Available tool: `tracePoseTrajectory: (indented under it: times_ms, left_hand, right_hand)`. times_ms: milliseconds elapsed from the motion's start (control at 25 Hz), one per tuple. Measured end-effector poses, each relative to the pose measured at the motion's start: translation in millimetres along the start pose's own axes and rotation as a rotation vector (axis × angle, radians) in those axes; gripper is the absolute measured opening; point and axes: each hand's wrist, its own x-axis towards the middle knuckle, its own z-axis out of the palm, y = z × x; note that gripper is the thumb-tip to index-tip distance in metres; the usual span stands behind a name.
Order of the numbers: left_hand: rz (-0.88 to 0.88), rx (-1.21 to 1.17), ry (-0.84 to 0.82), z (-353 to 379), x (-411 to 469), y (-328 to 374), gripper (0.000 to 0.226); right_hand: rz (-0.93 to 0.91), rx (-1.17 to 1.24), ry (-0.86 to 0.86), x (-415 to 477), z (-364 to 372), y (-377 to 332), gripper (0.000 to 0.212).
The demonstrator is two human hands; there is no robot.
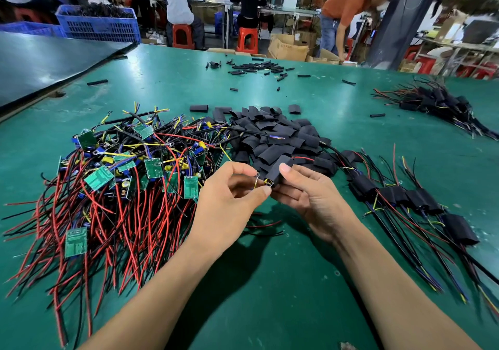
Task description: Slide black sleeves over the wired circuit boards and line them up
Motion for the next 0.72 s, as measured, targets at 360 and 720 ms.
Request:
tracePoseTrajectory:
  times_ms: [360,720]
  left_hand:
    - [0.01,0.022,0.007,-0.4,2.6,-2.8,0.023]
    - [-0.037,0.013,0.028,-3.0,4.7,-5.1,0.026]
  right_hand:
    - [0.059,0.017,0.004,1.6,-4.4,-0.1,0.031]
    - [0.068,-0.047,-0.069,-0.5,-3.9,1.3,0.033]
